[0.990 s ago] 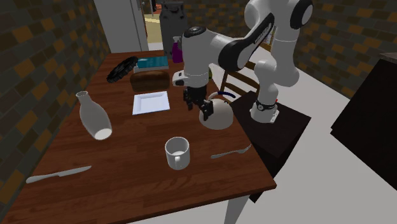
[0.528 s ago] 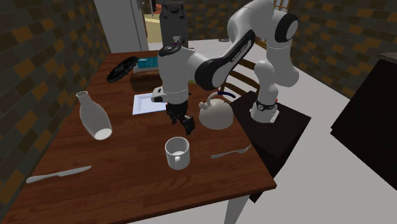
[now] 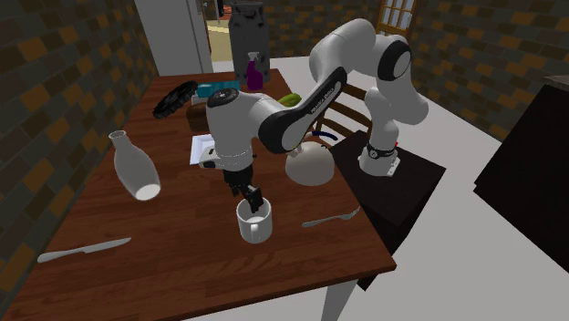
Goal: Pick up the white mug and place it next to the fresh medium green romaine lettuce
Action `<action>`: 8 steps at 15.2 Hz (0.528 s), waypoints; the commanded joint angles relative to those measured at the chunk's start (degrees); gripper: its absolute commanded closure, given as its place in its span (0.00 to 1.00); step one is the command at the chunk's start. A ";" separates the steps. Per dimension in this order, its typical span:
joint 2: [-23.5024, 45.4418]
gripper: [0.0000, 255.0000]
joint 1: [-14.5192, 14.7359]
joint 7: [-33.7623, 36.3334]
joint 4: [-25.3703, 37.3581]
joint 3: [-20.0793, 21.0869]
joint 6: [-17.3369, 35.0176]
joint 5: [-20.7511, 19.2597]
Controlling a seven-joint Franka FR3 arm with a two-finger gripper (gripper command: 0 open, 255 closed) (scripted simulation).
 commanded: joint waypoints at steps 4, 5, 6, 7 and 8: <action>1.08 0.00 0.03 -0.03 -1.86 0.06 2.97 0.10; 1.09 0.00 0.03 -0.04 -1.84 0.06 2.97 0.10; 1.10 0.00 0.03 -0.04 -1.84 0.06 2.97 0.10; 1.10 0.00 0.03 -0.04 -1.84 0.06 2.97 0.10; 1.10 0.00 0.03 -0.04 -1.84 0.06 2.97 0.10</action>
